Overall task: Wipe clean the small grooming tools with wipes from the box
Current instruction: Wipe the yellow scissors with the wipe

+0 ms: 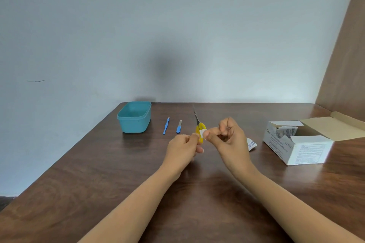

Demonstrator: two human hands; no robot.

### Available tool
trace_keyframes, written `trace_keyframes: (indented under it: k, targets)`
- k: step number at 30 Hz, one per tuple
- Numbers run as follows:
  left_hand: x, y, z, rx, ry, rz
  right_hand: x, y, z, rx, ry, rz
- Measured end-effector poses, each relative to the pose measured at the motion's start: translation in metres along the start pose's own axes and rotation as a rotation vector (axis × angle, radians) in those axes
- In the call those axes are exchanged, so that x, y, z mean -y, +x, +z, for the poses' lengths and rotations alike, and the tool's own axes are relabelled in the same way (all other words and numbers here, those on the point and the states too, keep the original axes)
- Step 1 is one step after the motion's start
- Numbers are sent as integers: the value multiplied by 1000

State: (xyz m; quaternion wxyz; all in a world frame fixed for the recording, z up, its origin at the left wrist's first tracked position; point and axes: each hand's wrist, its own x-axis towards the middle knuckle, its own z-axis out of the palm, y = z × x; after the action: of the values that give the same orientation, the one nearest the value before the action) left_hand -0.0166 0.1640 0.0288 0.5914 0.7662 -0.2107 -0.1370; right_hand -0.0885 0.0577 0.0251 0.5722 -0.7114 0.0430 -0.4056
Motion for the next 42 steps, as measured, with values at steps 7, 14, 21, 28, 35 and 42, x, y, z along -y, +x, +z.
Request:
trace_keyframes:
  k: [7, 14, 21, 28, 35, 42]
  targets:
    - [0, -3, -4, -91, -42, 99, -2, -3, -3, 105, -461, -180]
    - [5, 1, -6, -127, 293, 286, -5, -1, -5, 268, -603, -243]
    - [7, 5, -8, -165, 518, 367, -2, 4, -10, 315, -653, -291]
    - [10, 6, -8, -193, 446, 362, 9, 2, -11, -28, -359, -161]
    - [11, 6, -8, -205, 566, 432, 3, 8, -17, -153, -259, 47]
    - [8, 6, -8, -174, 709, 489, -2, 9, -18, -111, -255, 138]
